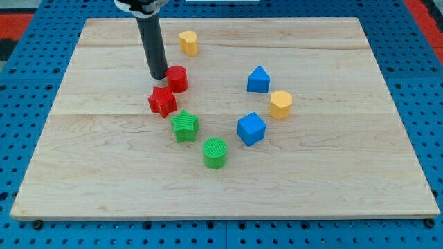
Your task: Move the red circle vertically below the yellow heart
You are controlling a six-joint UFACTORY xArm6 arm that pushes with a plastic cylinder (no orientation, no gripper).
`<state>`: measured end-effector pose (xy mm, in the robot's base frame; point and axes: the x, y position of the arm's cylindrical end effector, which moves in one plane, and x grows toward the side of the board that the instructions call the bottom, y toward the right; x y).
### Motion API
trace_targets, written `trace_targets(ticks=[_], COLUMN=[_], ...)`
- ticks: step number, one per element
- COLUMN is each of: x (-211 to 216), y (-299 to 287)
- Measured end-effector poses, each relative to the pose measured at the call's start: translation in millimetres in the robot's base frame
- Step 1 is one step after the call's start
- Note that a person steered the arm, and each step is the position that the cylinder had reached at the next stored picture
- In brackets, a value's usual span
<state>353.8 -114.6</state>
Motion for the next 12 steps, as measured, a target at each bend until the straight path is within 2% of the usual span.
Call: trace_targets(ticks=[3,5,7,10,12], x=[17,15,5,-27,-44], y=[-8,6,28,20,69])
